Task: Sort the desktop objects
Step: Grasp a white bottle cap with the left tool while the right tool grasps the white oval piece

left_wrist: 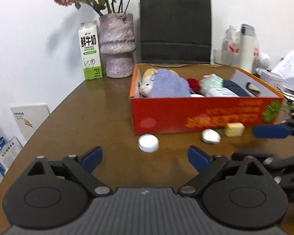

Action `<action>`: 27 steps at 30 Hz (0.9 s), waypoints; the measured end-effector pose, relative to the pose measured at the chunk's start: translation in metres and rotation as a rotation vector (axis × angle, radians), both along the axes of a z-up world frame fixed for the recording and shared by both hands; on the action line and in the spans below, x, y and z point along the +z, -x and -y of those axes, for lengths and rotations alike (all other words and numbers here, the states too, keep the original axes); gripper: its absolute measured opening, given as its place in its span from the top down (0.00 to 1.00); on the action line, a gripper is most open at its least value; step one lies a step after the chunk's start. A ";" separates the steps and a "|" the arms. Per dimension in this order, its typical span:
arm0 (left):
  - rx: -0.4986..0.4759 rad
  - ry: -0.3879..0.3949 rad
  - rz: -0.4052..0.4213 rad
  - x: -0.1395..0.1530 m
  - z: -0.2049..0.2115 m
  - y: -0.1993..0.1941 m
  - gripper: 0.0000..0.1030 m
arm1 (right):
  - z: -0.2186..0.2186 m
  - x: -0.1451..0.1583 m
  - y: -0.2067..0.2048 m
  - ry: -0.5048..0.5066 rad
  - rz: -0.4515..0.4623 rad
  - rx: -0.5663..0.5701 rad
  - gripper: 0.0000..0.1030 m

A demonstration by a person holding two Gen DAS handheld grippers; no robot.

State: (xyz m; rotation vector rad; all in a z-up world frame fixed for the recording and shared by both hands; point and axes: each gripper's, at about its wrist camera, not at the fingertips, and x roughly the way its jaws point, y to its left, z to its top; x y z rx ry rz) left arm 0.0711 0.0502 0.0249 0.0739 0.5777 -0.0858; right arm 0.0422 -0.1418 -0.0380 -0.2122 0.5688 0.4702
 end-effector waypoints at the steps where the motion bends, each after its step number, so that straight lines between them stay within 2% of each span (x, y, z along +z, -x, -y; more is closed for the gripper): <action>1: 0.002 0.007 -0.018 -0.003 -0.003 -0.010 0.09 | -0.006 -0.002 -0.009 0.026 0.006 0.007 0.53; 2: 0.000 0.017 -0.025 -0.005 -0.006 -0.015 0.12 | -0.011 -0.005 -0.017 0.053 0.011 0.013 0.58; 5: -0.019 0.056 -0.051 -0.012 -0.011 -0.030 0.14 | -0.019 -0.015 -0.042 0.094 -0.020 0.011 0.58; 7: -0.025 0.065 -0.064 -0.016 -0.010 -0.036 0.17 | -0.018 -0.020 -0.053 0.083 -0.047 0.000 0.61; 8: -0.029 0.072 -0.071 -0.018 -0.010 -0.040 0.22 | -0.017 -0.023 -0.058 0.063 -0.062 -0.002 0.62; 10: -0.021 0.105 -0.086 -0.021 -0.012 -0.045 0.35 | -0.012 -0.026 -0.061 0.006 -0.085 -0.008 0.70; 11: -0.015 0.126 -0.089 -0.022 -0.014 -0.047 0.44 | -0.008 -0.026 -0.061 -0.021 -0.095 -0.016 0.74; 14: -0.010 0.137 -0.081 -0.022 -0.015 -0.050 0.54 | -0.002 -0.026 -0.057 -0.040 -0.092 -0.050 0.74; 17: -0.022 0.123 -0.075 -0.022 -0.012 -0.049 0.72 | 0.010 -0.016 -0.041 -0.093 -0.069 -0.079 0.74; 20: -0.028 0.110 -0.073 -0.021 -0.009 -0.045 0.72 | 0.026 -0.003 -0.019 -0.143 -0.044 -0.119 0.74; 23: -0.020 0.139 -0.077 -0.018 -0.005 -0.034 0.72 | 0.041 0.004 0.003 -0.181 -0.035 -0.157 0.74; 25: -0.024 0.170 -0.059 -0.014 0.000 -0.020 0.72 | 0.047 0.005 0.016 -0.151 -0.030 -0.184 0.74; 27: -0.037 0.170 -0.041 -0.010 0.007 -0.004 0.72 | 0.057 0.004 0.033 -0.140 -0.033 -0.231 0.74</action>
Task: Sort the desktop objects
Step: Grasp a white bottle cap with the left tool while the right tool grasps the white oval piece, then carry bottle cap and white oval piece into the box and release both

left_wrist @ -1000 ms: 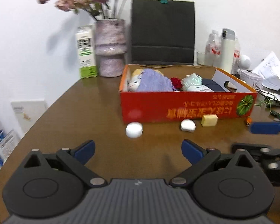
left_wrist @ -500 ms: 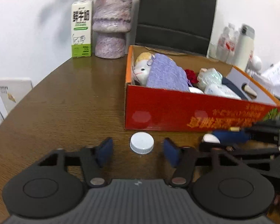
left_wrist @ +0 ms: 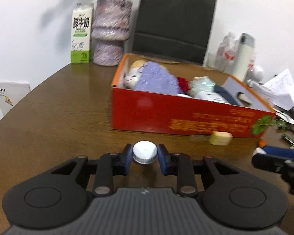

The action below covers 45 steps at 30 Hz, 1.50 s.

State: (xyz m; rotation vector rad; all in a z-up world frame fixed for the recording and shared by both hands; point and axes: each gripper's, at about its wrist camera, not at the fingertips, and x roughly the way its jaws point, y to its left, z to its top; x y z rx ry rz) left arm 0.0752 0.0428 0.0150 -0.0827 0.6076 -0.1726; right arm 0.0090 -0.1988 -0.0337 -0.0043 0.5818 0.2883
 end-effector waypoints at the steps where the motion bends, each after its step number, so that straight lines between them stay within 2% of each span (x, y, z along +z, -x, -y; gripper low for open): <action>1: -0.010 -0.010 0.014 0.003 0.005 0.009 0.72 | 0.005 -0.001 0.008 -0.024 -0.001 -0.018 0.74; 4: -0.017 -0.024 0.037 0.011 0.019 0.038 0.72 | 0.015 -0.008 0.033 -0.084 -0.006 -0.036 0.74; 7: -0.042 -0.004 0.062 0.015 0.029 0.067 0.72 | 0.013 -0.015 0.057 -0.067 -0.020 -0.036 0.74; 10: -0.062 -0.018 0.078 0.016 0.043 0.098 0.72 | 0.011 -0.016 0.082 -0.055 0.004 -0.029 0.74; 14: -0.119 -0.014 0.081 0.019 0.057 0.124 0.72 | 0.013 -0.017 0.106 -0.079 0.011 -0.030 0.74; 18: -0.151 -0.047 0.119 0.022 0.063 0.145 0.72 | 0.020 -0.013 0.122 -0.094 0.020 -0.070 0.74; 22: -0.134 -0.040 0.119 0.019 0.057 0.154 0.72 | 0.030 -0.007 0.139 -0.126 0.045 -0.112 0.74; 26: -0.114 -0.003 0.143 0.022 0.046 0.167 0.72 | 0.029 -0.004 0.154 -0.117 0.055 -0.124 0.74; 29: -0.107 -0.013 0.154 0.019 0.045 0.176 0.72 | 0.025 -0.002 0.167 -0.110 0.081 -0.124 0.74; 37: -0.123 -0.003 0.192 0.016 0.049 0.207 0.72 | 0.012 0.004 0.196 -0.095 0.191 -0.097 0.74; 41: -0.101 0.007 0.226 0.027 0.045 0.203 0.72 | 0.009 0.019 0.191 -0.089 0.240 -0.103 0.74; 45: -0.092 -0.018 0.277 0.054 0.045 0.178 0.72 | 0.013 0.043 0.155 -0.095 0.241 -0.080 0.74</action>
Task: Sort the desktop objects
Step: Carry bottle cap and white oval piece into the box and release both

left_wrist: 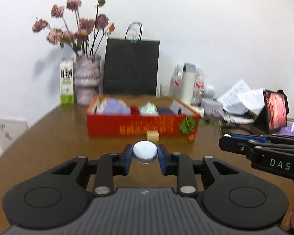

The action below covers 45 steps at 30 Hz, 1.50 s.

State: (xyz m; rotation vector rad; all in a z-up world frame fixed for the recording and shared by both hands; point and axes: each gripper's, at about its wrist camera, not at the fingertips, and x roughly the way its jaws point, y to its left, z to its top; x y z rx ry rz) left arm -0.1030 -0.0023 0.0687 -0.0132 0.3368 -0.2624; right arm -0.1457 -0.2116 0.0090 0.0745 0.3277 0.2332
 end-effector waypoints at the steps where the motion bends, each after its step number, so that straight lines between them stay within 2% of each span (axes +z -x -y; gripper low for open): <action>1: 0.008 0.007 0.010 0.008 -0.002 -0.014 0.72 | 0.000 0.007 -0.014 -0.003 -0.005 0.009 0.74; 5: 0.032 -0.004 0.018 0.034 -0.007 -0.079 0.72 | -0.003 0.035 -0.083 -0.011 -0.005 0.065 0.74; 9: 0.068 -0.035 -0.024 0.053 -0.016 -0.152 0.72 | -0.016 0.051 -0.169 -0.035 -0.086 0.082 0.74; 11: 0.059 -0.083 -0.095 0.051 -0.018 -0.193 0.72 | -0.025 0.051 -0.208 -0.041 -0.162 0.066 0.74; 13: 0.061 -0.095 -0.191 0.046 -0.023 -0.229 0.72 | -0.032 0.047 -0.247 -0.055 -0.248 0.088 0.74; 15: 0.074 -0.077 -0.264 0.040 -0.030 -0.255 0.72 | -0.035 0.041 -0.278 -0.096 -0.350 0.092 0.74; 17: 0.044 -0.071 -0.362 0.031 -0.036 -0.281 0.72 | -0.037 0.033 -0.308 -0.123 -0.437 0.097 0.74; 19: -0.004 -0.073 -0.448 0.019 -0.037 -0.302 0.72 | -0.044 0.023 -0.325 -0.083 -0.488 0.084 0.74; 21: -0.004 -0.092 -0.469 0.010 -0.036 -0.313 0.71 | -0.050 0.012 -0.340 -0.064 -0.547 0.077 0.72; 23: 0.027 -0.126 -0.463 0.001 -0.033 -0.320 0.67 | -0.056 0.002 -0.348 -0.034 -0.576 0.077 0.72; 24: 0.009 -0.119 -0.471 -0.001 -0.032 -0.322 0.59 | -0.059 -0.001 -0.353 -0.014 -0.584 0.070 0.71; 25: -0.011 -0.117 -0.483 -0.001 -0.031 -0.325 0.55 | -0.060 -0.003 -0.356 -0.006 -0.597 0.065 0.70; 28: -0.017 -0.145 -0.479 0.004 -0.027 -0.329 0.51 | -0.056 0.003 -0.362 0.000 -0.580 0.044 0.70; 29: -0.006 -0.155 -0.476 0.007 -0.026 -0.332 0.44 | -0.054 0.008 -0.361 0.003 -0.563 0.035 0.65; 30: 0.005 -0.160 -0.464 0.012 -0.026 -0.333 0.42 | -0.052 0.013 -0.361 0.000 -0.552 0.027 0.59; 31: 0.003 -0.151 -0.457 0.019 -0.028 -0.335 0.40 | -0.049 0.018 -0.362 -0.005 -0.542 0.018 0.56; 33: 0.008 -0.142 -0.455 0.030 -0.029 -0.337 0.28 | -0.042 0.027 -0.363 -0.004 -0.527 0.004 0.48; 36: 0.008 -0.131 -0.434 0.047 -0.029 -0.334 0.15 | -0.029 0.037 -0.357 0.009 -0.502 -0.030 0.39; 40: 0.004 -0.116 -0.434 0.057 -0.024 -0.322 0.06 | -0.014 0.039 -0.345 -0.007 -0.499 -0.034 0.36; 42: 0.022 -0.120 -0.441 0.057 -0.018 -0.315 0.05 | -0.011 0.035 -0.337 0.000 -0.494 -0.038 0.35; 45: 0.074 -0.113 -0.396 0.063 -0.015 -0.294 0.04 | -0.006 0.038 -0.312 0.033 -0.416 -0.062 0.35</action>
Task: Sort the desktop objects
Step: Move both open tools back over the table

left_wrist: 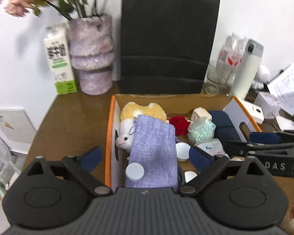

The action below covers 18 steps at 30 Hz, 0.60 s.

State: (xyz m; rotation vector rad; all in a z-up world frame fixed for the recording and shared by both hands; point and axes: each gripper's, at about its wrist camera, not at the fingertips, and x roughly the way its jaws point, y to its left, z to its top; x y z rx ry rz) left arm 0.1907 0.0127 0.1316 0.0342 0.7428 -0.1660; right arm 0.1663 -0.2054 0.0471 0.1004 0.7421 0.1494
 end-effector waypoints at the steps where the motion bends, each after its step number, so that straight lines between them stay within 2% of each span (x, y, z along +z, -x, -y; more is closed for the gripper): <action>1: 0.014 0.007 0.033 0.003 0.000 0.011 0.04 | 0.003 0.002 0.011 0.006 0.035 -0.004 0.35; 3: -0.007 0.032 0.110 0.008 -0.001 0.037 0.01 | 0.010 0.005 0.040 0.013 0.117 -0.005 0.29; 6: -0.033 0.005 0.203 0.012 0.004 0.070 0.00 | 0.014 -0.003 0.080 0.049 0.214 0.006 0.23; 9: -0.013 0.041 0.271 0.009 0.007 0.107 0.00 | 0.012 -0.021 0.112 0.083 0.239 0.018 0.23; 11: -0.019 0.077 0.311 -0.003 0.007 0.133 0.00 | 0.013 -0.034 0.133 0.080 0.243 0.028 0.23; 13: -0.003 0.079 0.321 -0.024 0.009 0.157 0.00 | 0.017 -0.048 0.156 0.069 0.245 0.033 0.22; 15: 0.009 0.064 0.297 -0.043 0.012 0.175 0.00 | 0.022 -0.062 0.176 0.057 0.234 0.031 0.18; 18: -0.015 0.059 0.268 -0.070 0.016 0.200 0.00 | 0.024 -0.081 0.195 0.074 0.187 0.022 0.19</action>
